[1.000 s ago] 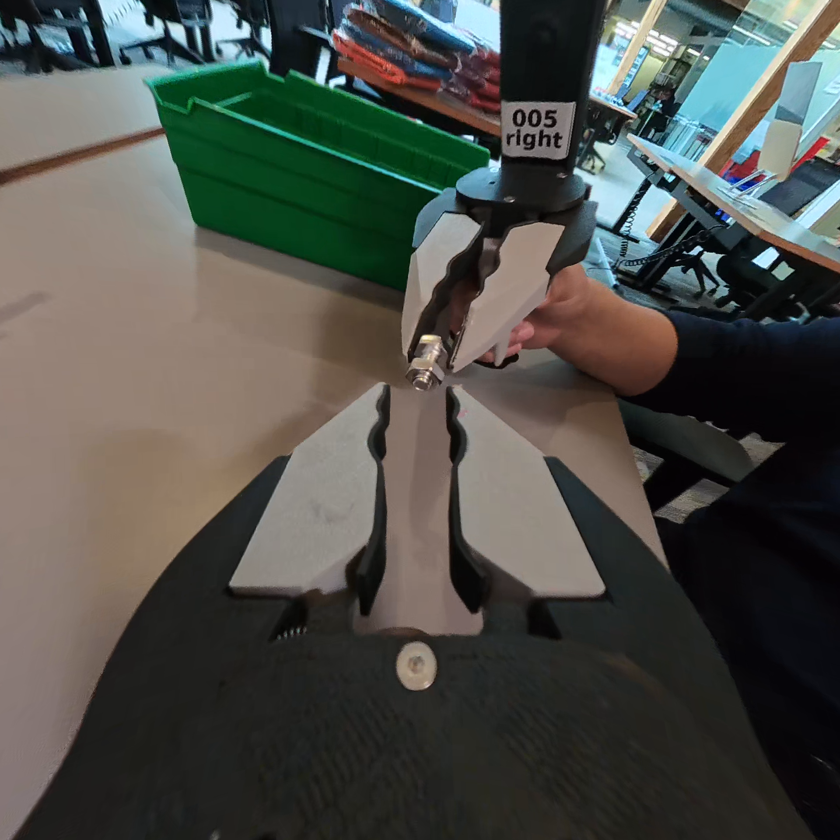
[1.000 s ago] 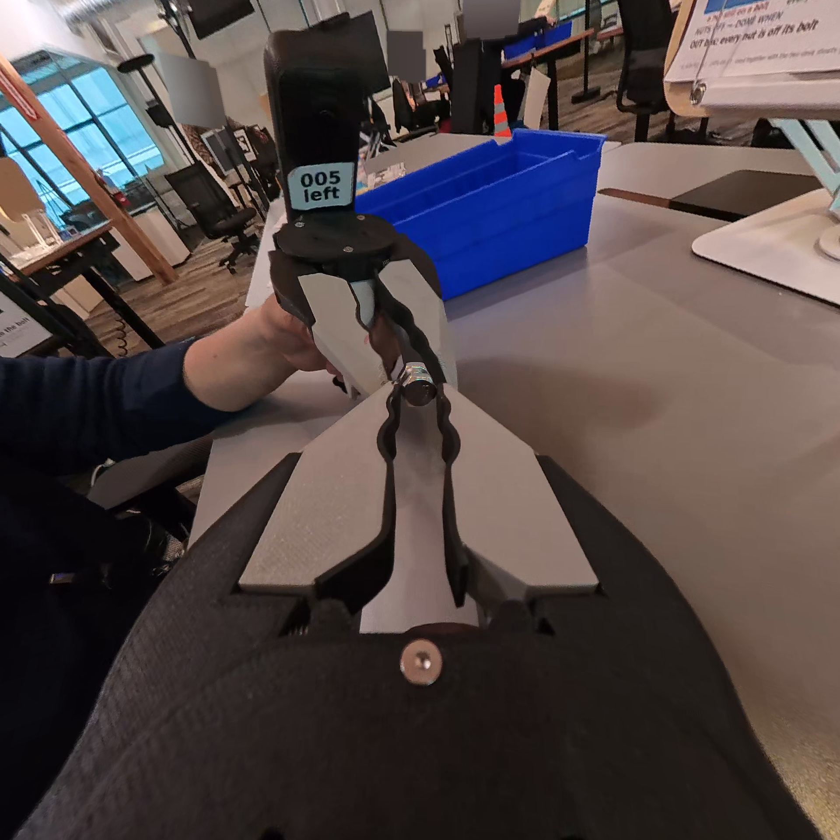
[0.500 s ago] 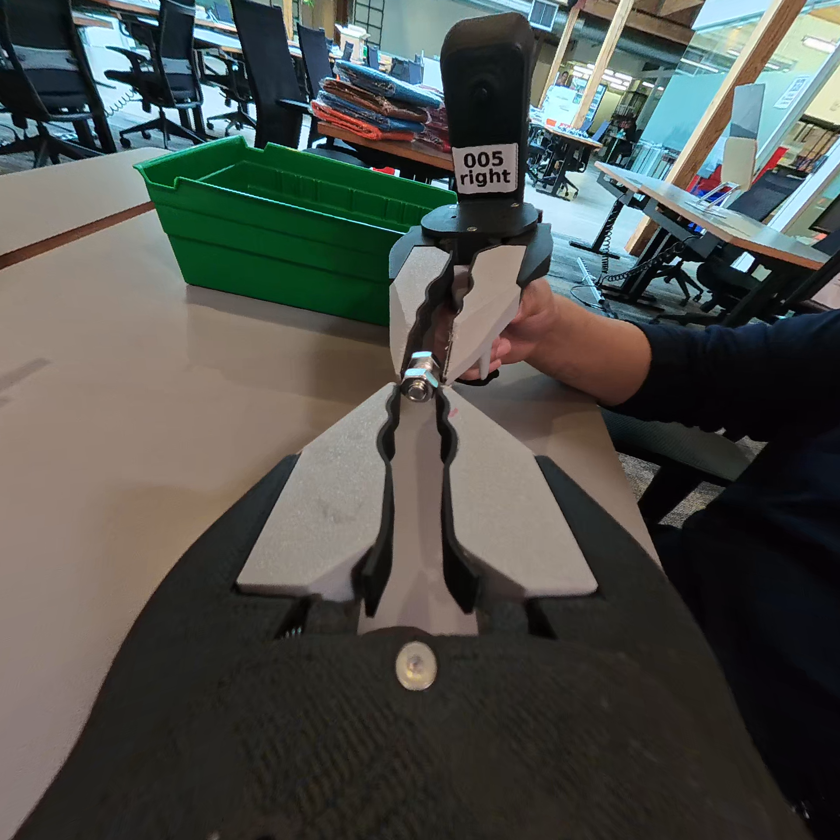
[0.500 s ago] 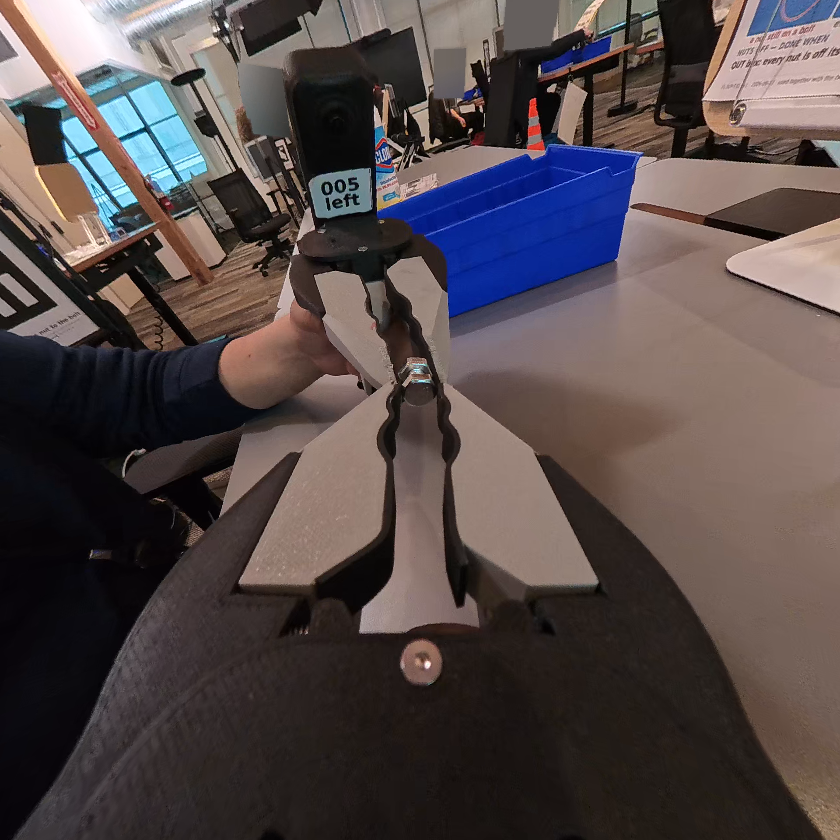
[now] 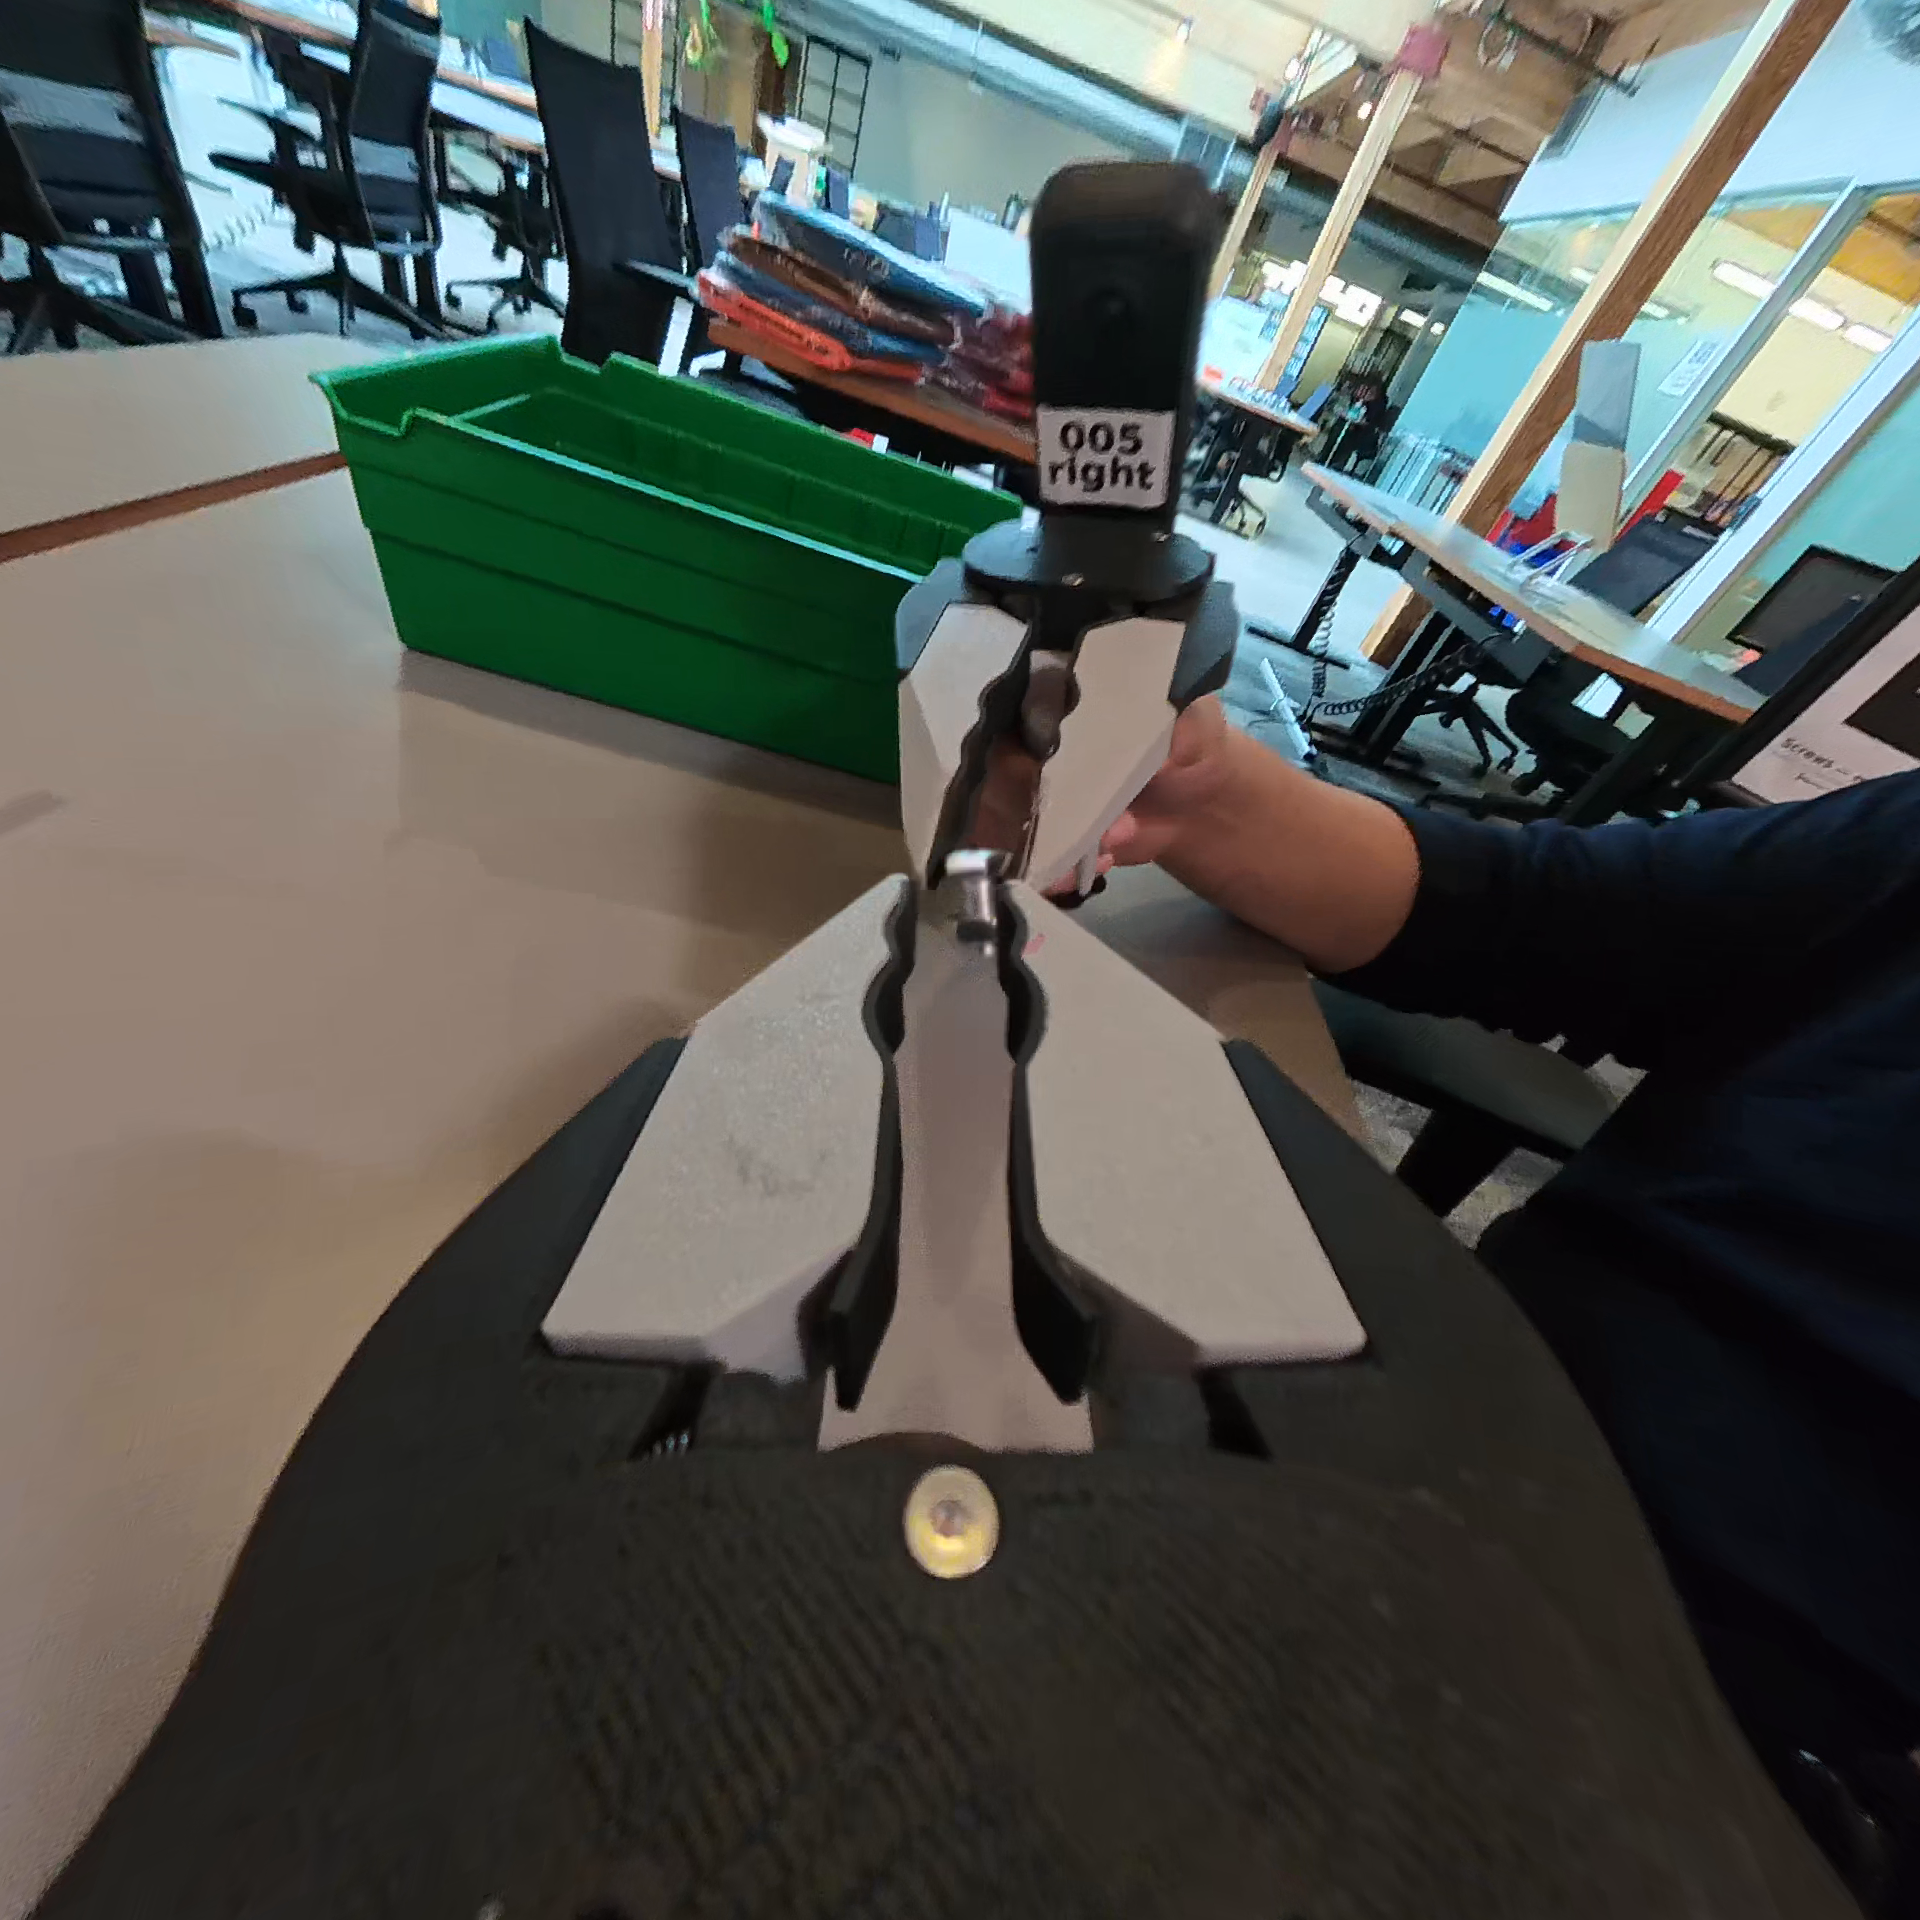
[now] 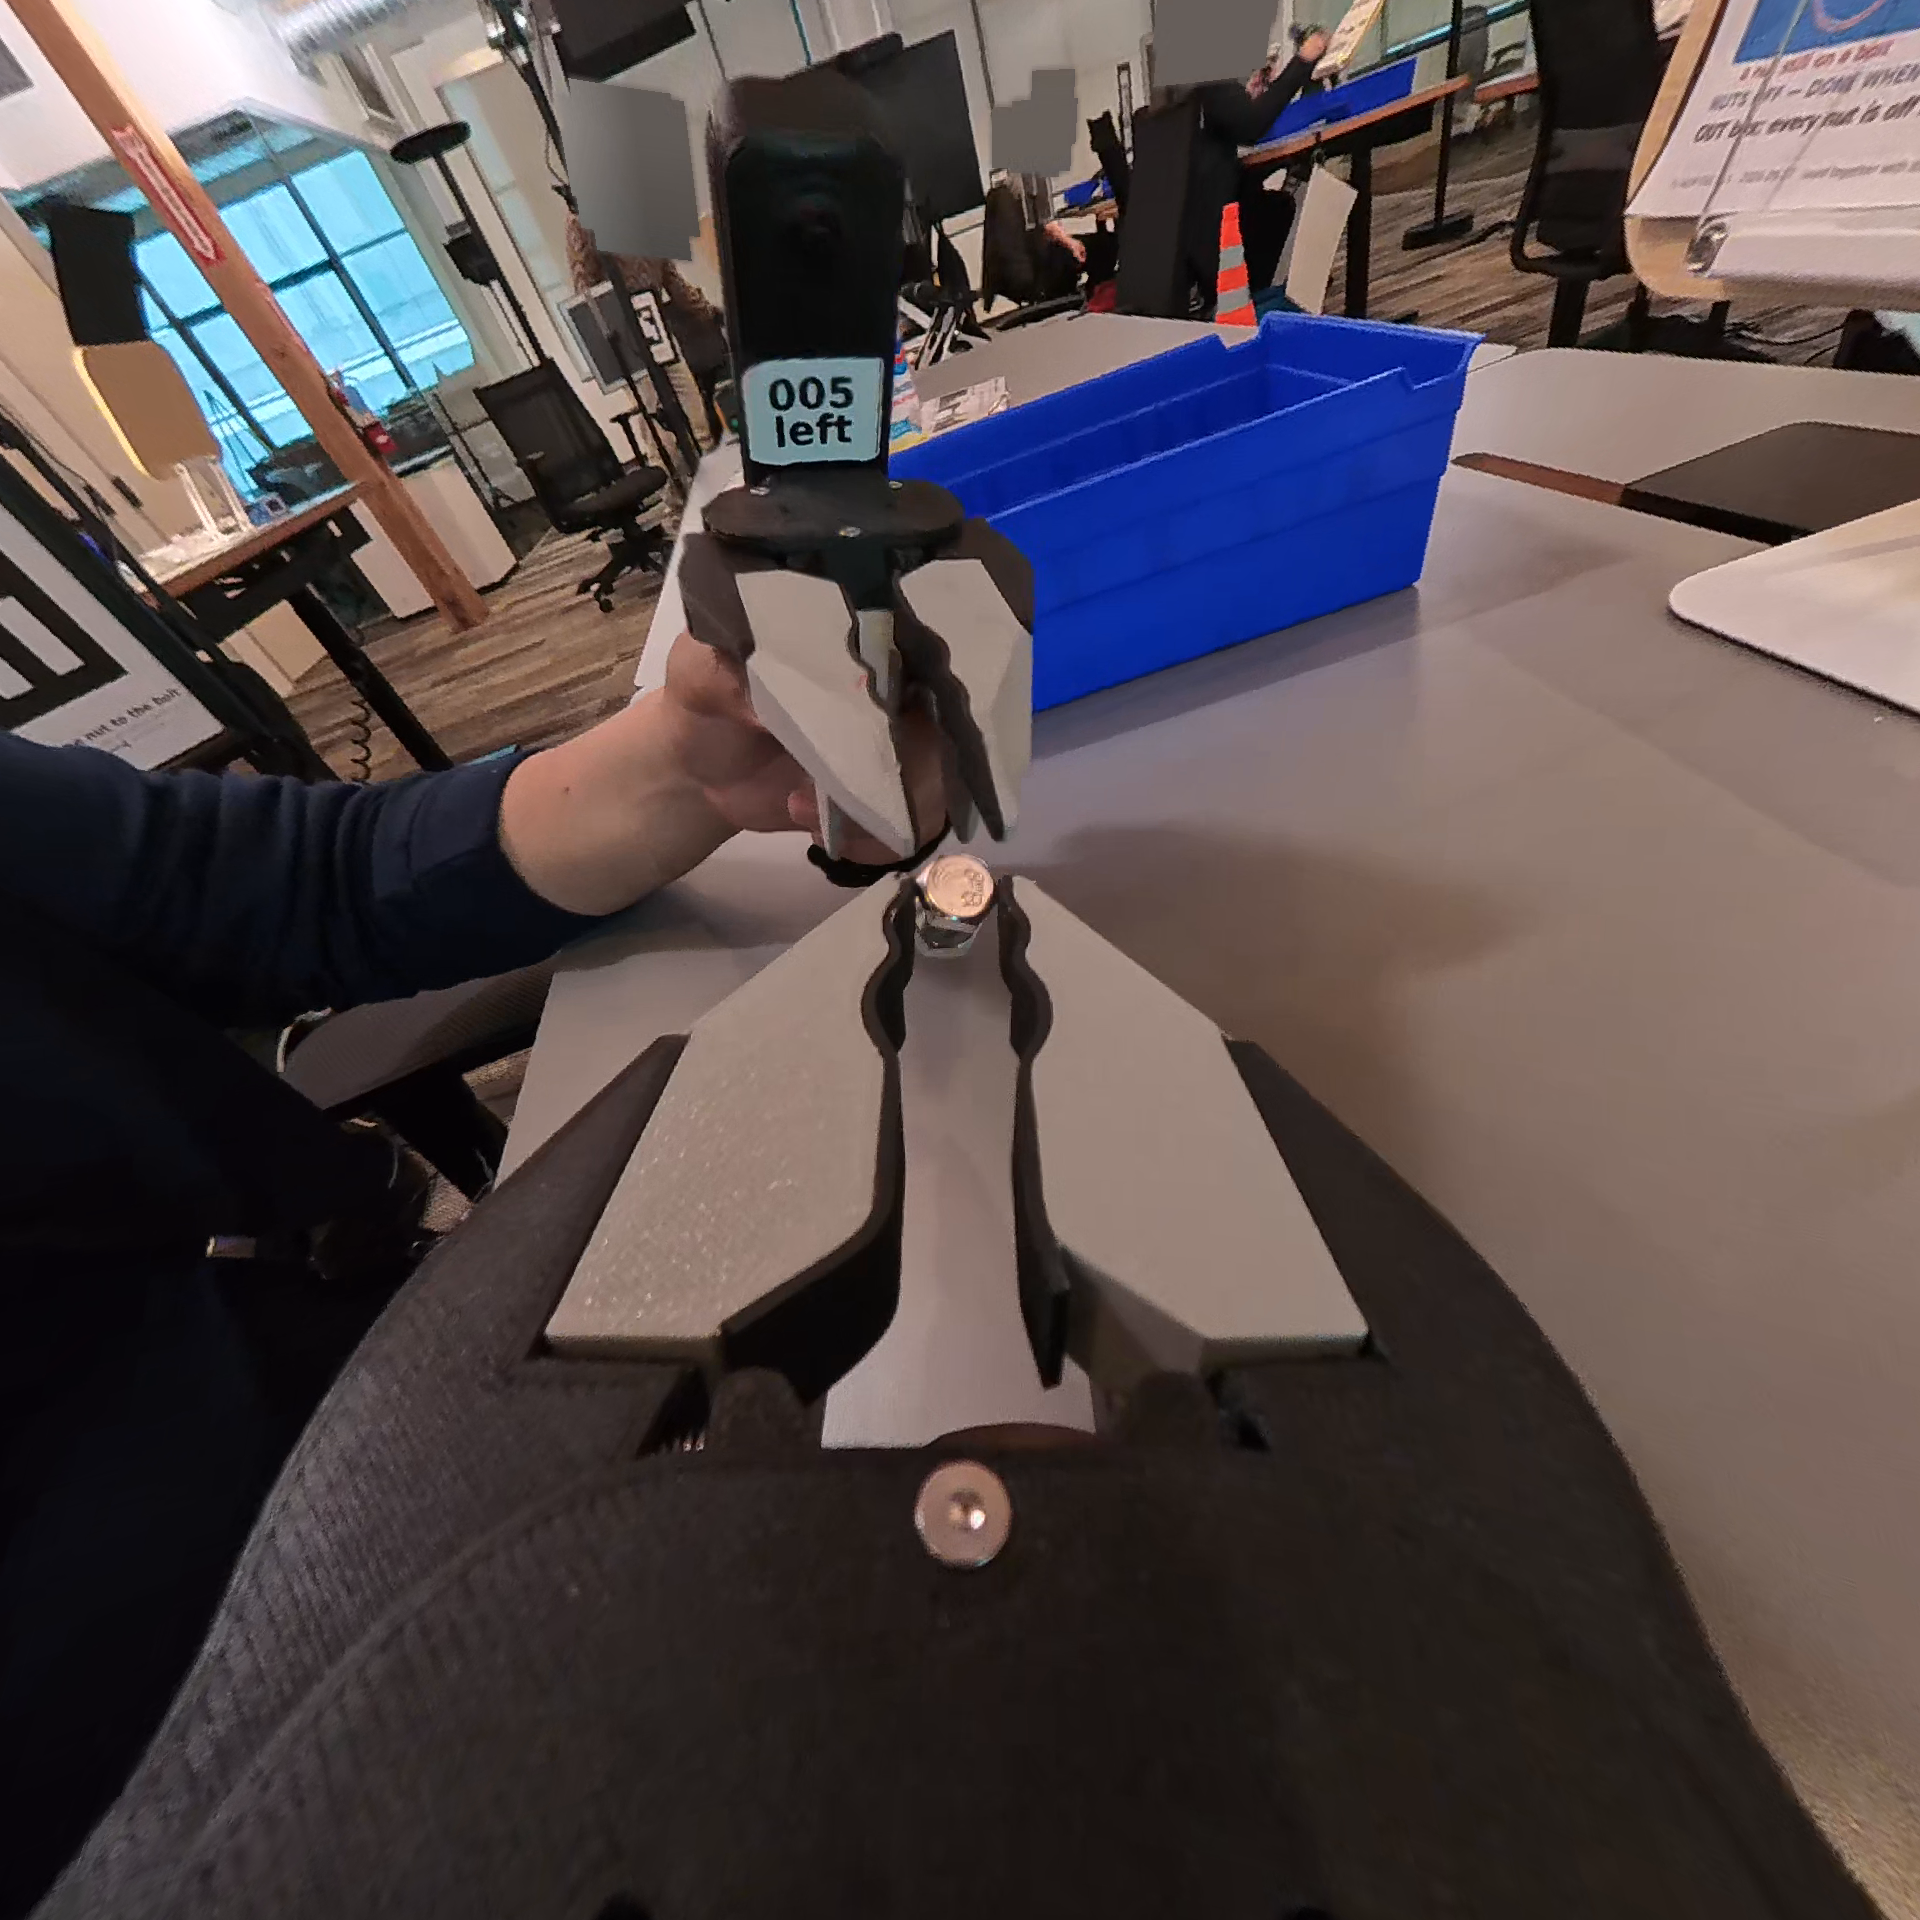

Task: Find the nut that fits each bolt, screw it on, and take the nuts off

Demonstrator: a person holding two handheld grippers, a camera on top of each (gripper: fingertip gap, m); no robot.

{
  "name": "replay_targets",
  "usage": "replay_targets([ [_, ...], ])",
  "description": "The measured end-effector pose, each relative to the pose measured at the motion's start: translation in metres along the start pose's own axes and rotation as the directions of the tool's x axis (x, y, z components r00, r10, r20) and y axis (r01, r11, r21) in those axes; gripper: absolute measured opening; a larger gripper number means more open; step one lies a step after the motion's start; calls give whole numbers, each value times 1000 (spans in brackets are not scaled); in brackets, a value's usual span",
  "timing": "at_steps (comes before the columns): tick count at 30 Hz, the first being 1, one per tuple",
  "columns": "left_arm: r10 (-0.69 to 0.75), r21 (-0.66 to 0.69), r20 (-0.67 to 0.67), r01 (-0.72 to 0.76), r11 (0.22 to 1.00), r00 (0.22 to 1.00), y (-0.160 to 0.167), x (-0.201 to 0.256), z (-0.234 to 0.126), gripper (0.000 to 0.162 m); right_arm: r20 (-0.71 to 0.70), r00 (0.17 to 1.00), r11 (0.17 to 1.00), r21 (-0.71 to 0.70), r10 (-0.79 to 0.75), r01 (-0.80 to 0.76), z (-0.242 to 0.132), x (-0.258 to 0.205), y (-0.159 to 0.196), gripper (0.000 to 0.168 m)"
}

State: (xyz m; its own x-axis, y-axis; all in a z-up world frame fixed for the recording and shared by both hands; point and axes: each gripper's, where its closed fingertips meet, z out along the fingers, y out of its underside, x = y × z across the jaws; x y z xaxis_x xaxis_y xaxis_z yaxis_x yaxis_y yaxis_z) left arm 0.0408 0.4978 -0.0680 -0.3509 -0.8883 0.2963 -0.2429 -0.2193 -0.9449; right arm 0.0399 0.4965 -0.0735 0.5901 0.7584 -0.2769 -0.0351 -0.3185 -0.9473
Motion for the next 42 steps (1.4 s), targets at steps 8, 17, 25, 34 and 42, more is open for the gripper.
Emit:
replay_targets([
  [8,-50,-83,-42,46,995,998,18,3,11,25,-8,1000,998,69,9,-9,-5,0,-12,13],
  [17,-76,26,-71,78,997,995,4,6,12,14,-15,1000,997,71,-6,7,-1,-1,-11,13],
  [25,66,-23,-29,-67,997,997,4,11,6,13,55,998,999,37,14,-16,0,-9,-5,13],
  [34,41,-97,-87,-49,994,995,16,17,5,14,83,996,997,-66,-32,38,1,-16,10,13],
  [42,49,-127,-103,-62,990,993,21,21,8,14,98,992,985,-148,-76,90,3,-21,24,13],
])
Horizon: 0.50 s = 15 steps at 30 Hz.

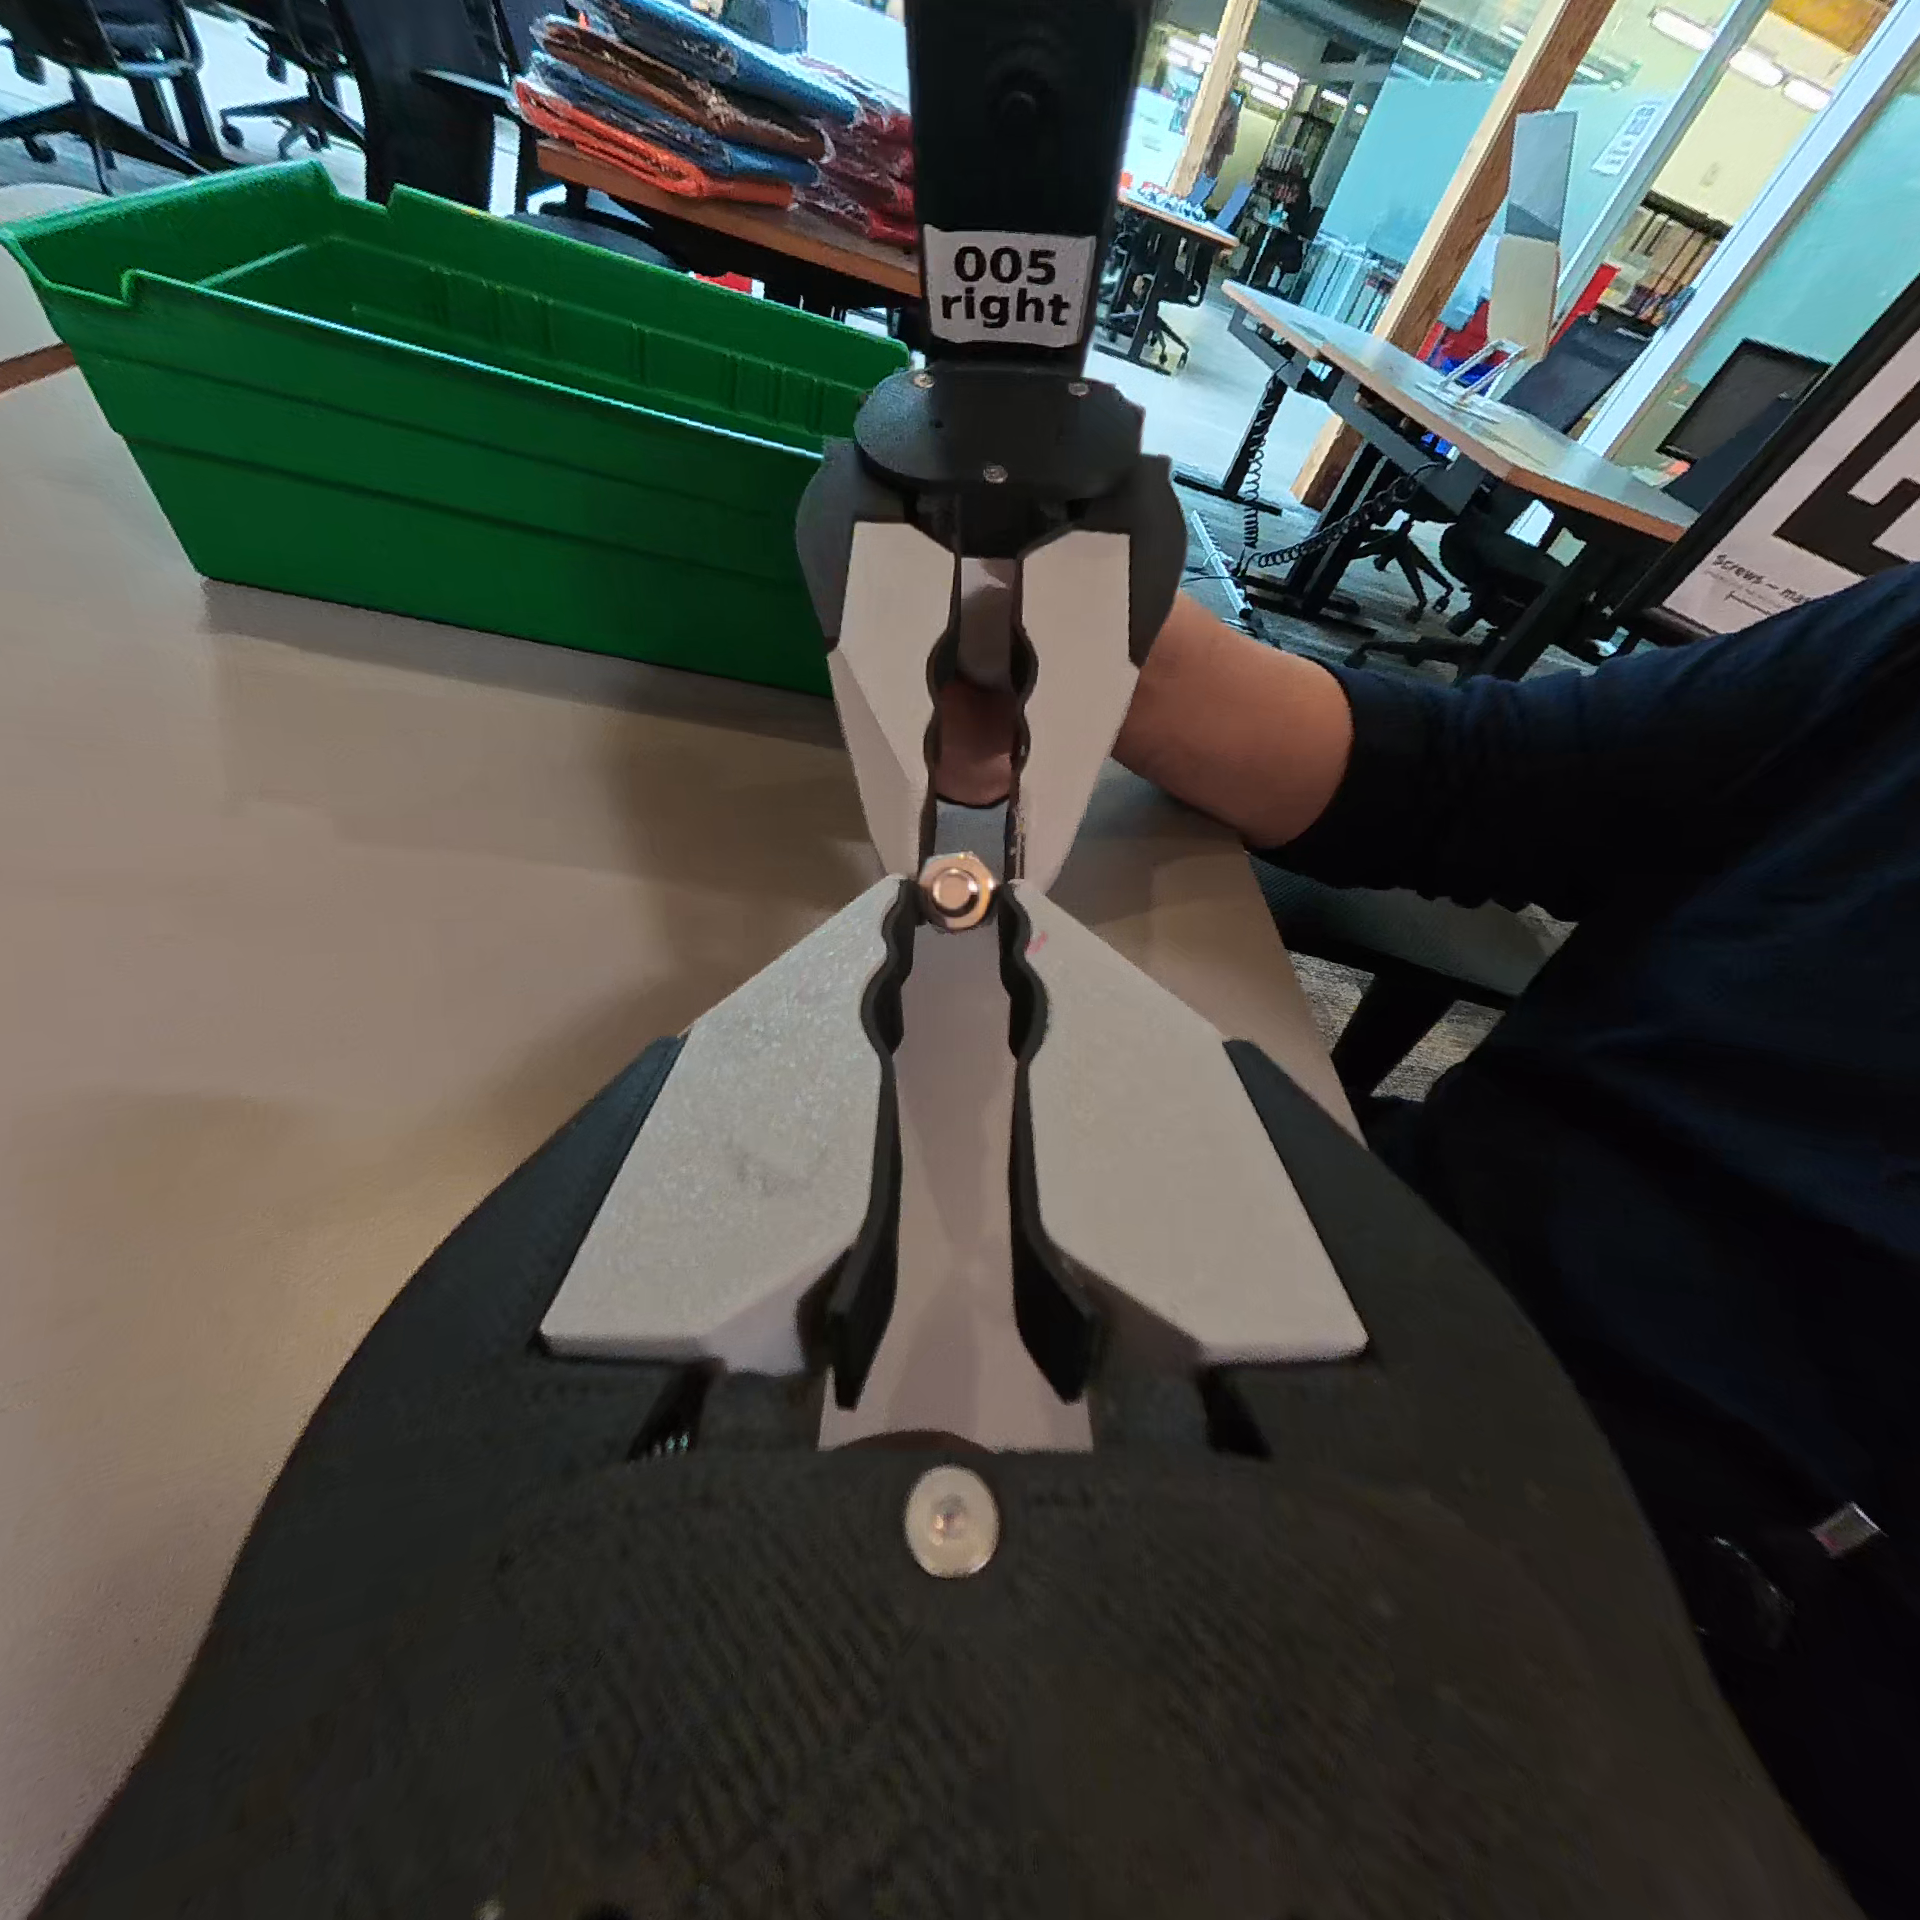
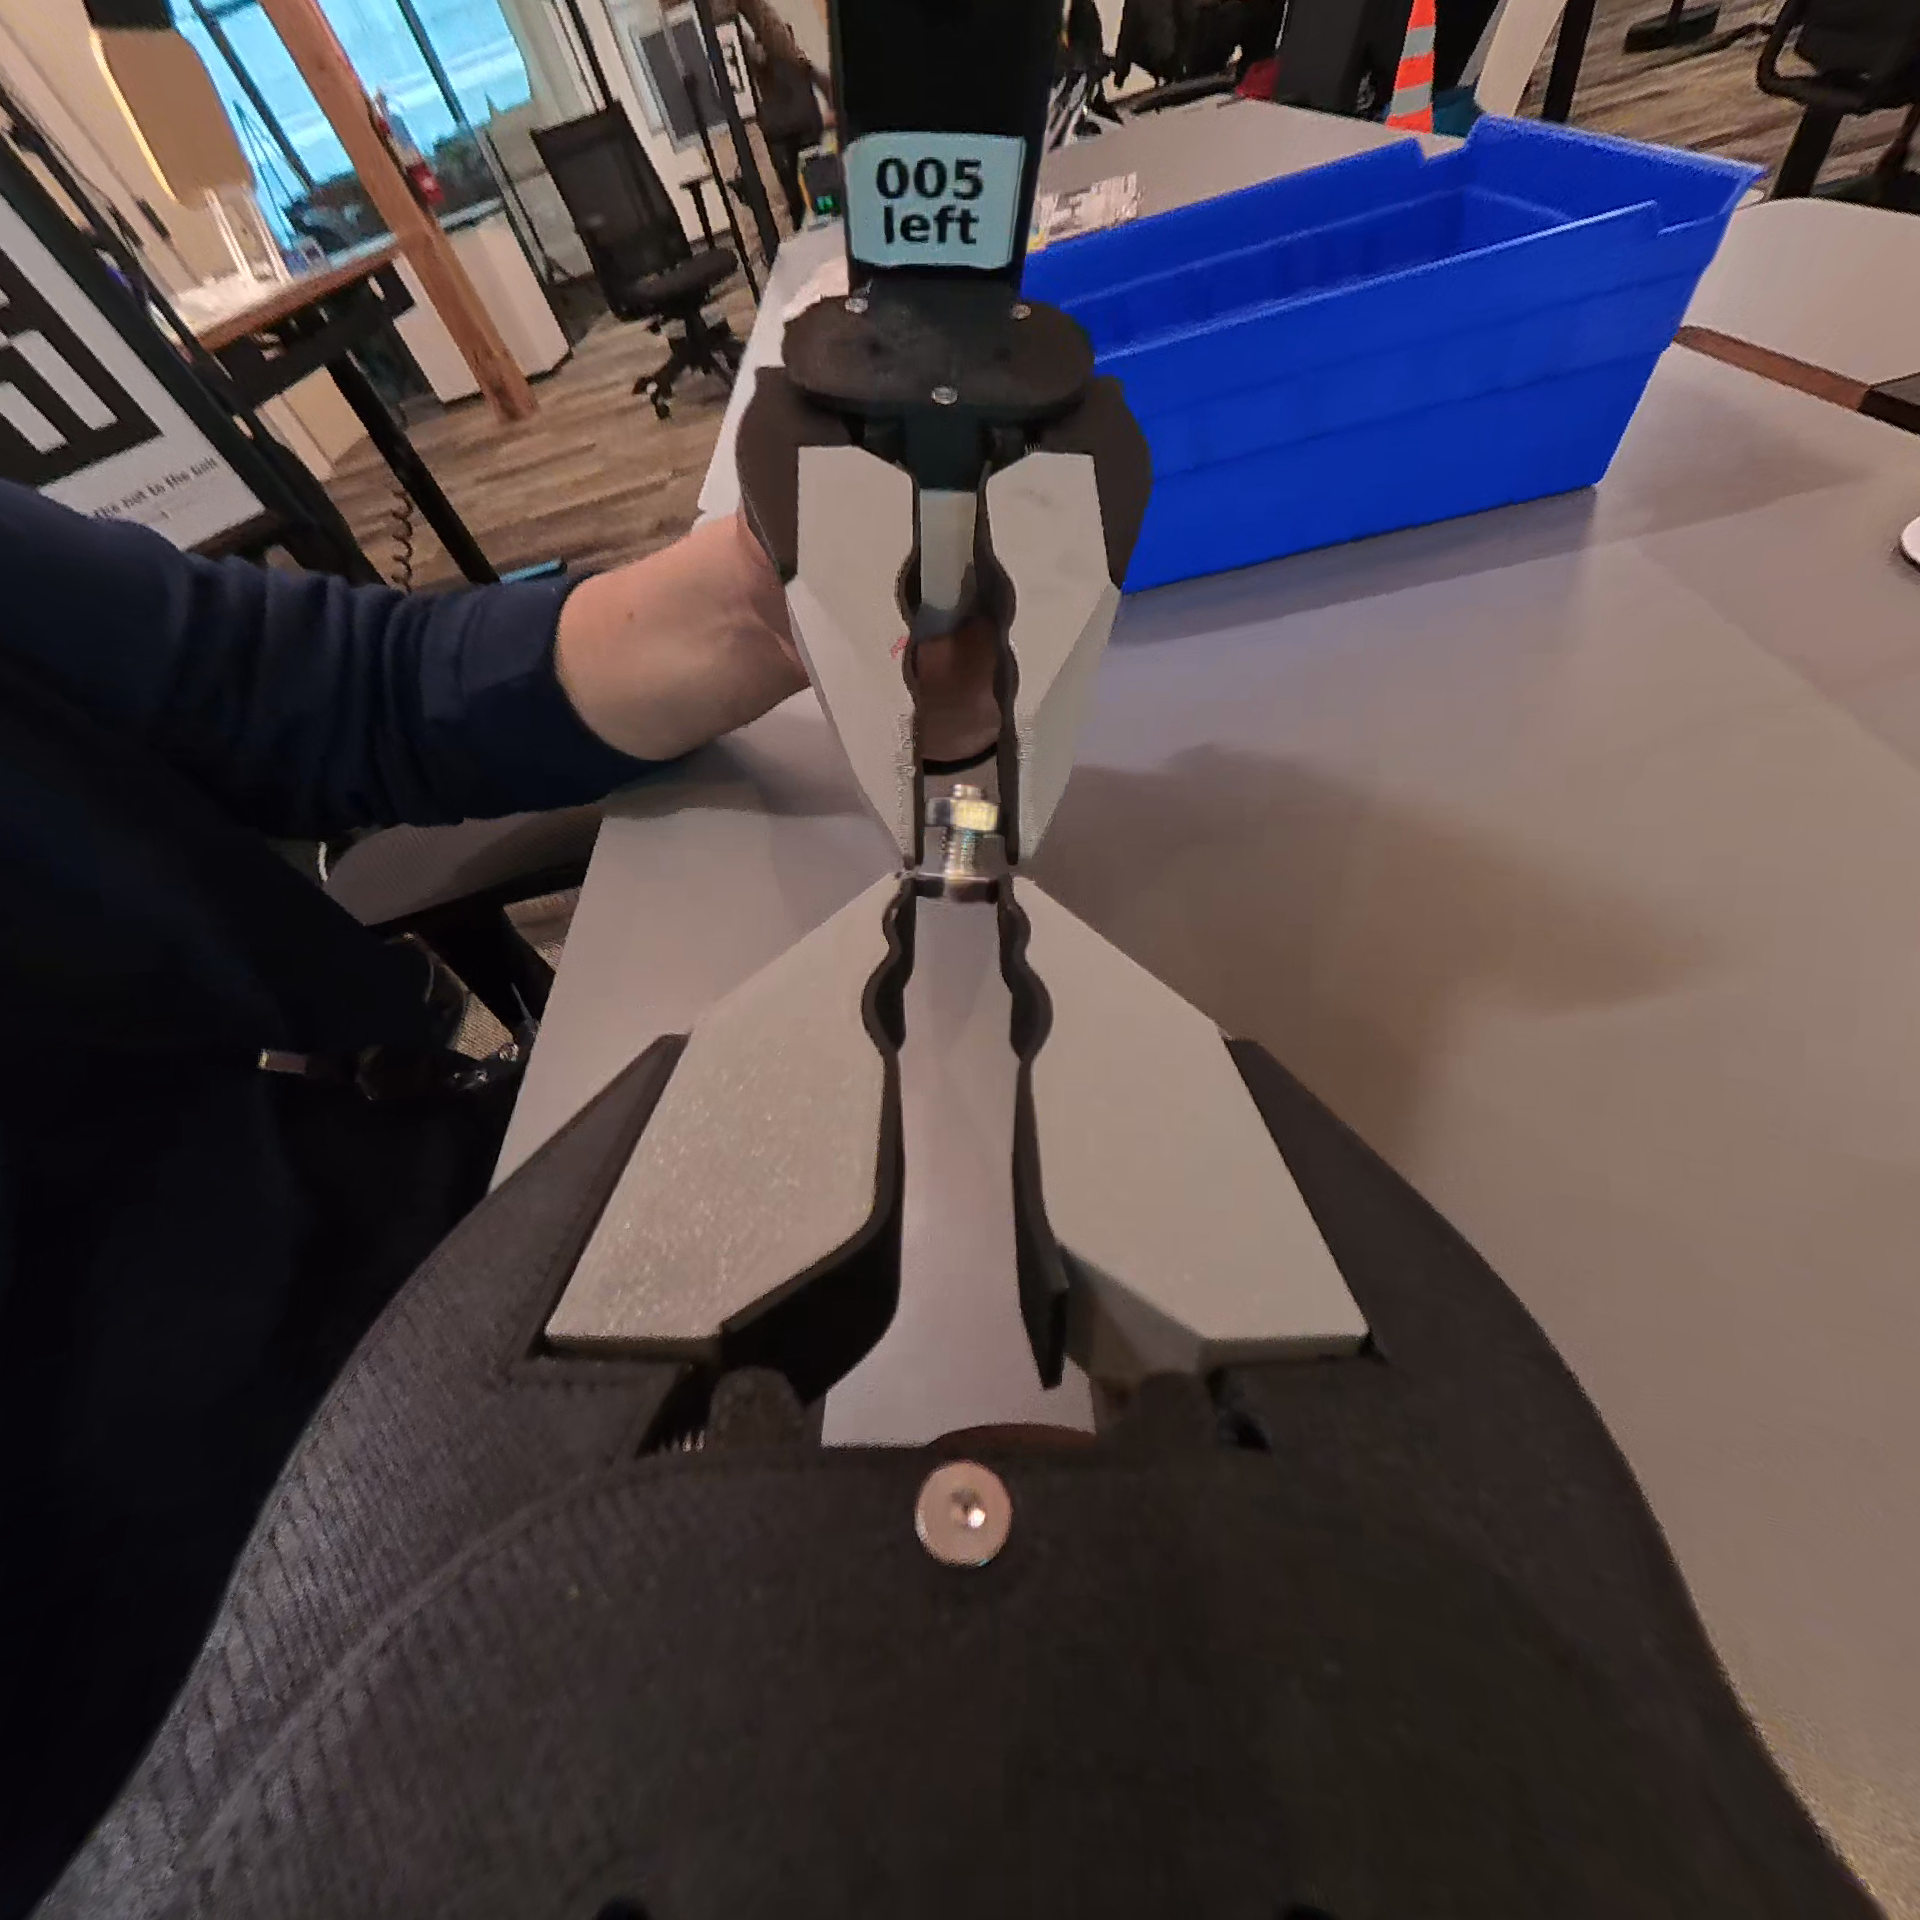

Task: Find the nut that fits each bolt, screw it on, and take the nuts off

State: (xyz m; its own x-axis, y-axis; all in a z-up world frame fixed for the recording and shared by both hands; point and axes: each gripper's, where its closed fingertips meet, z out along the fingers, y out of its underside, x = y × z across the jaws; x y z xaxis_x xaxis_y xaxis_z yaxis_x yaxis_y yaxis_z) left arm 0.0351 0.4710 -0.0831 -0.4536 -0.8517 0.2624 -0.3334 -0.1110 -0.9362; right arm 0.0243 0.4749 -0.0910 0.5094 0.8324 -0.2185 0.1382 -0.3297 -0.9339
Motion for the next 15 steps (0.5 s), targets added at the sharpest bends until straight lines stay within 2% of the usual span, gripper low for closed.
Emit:
replay_targets([
  [5,-12,-11,16,12,1000,1000,3,-3,2,13,-13,1000,1000,-26,-2,2,6,2,5,13],
  [15,-82,70,-12,83,994,997,-9,-4,-2,17,-50,999,999,29,-19,20,6,6,-4,12],
])
